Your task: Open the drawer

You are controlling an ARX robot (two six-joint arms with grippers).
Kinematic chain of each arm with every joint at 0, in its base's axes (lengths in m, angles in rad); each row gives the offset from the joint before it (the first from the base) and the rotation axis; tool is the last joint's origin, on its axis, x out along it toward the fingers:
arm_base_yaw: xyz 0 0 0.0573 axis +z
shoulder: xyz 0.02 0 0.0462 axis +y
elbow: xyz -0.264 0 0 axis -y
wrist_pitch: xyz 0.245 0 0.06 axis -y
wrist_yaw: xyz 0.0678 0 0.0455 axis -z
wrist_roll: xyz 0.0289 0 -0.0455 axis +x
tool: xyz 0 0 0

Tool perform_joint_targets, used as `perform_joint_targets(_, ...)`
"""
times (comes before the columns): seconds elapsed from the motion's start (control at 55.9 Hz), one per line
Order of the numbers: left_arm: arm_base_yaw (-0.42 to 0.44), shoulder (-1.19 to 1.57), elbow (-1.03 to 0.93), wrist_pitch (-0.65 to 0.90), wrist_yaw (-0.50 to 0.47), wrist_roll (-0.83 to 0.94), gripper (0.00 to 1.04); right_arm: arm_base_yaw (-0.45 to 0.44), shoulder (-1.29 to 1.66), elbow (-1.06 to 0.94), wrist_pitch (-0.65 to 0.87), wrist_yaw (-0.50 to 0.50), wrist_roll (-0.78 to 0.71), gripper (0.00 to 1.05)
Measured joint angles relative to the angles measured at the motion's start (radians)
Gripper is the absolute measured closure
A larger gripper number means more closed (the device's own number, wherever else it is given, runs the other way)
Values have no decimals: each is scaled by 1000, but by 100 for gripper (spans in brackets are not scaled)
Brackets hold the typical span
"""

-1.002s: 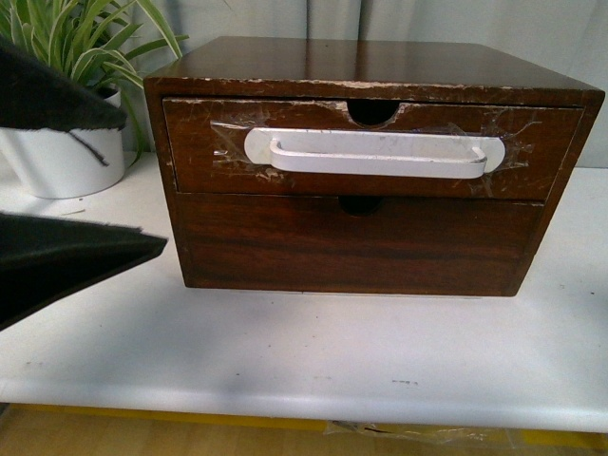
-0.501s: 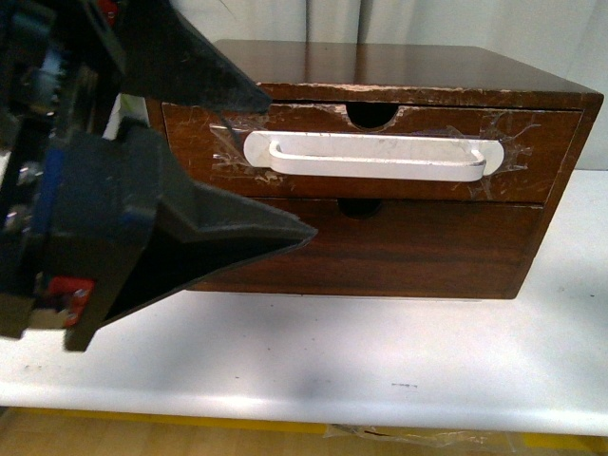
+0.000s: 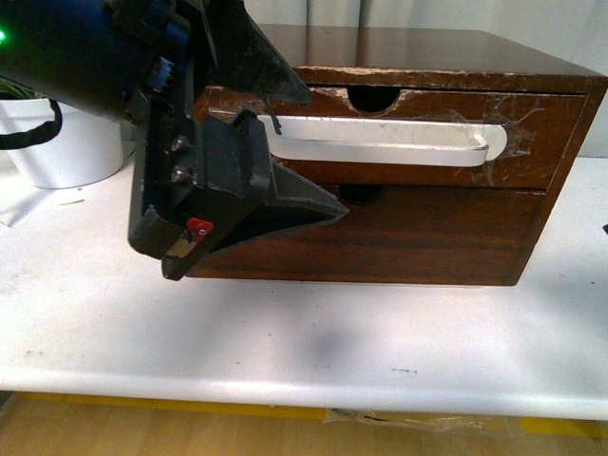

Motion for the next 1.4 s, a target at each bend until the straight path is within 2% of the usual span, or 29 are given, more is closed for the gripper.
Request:
perform_joint_targets(0.608,1,162,118,-33,-68,60,6,10,60,23,26,-31,1,9)
perform_joint_targets(0.823,-2,179,157,-114,-99,129,6,20,91,32,40,-34,2,9)
perform_joint_targets(1.395,-19,192,207,-221,-124,217,6,95,321,215,56,-37,0,9)
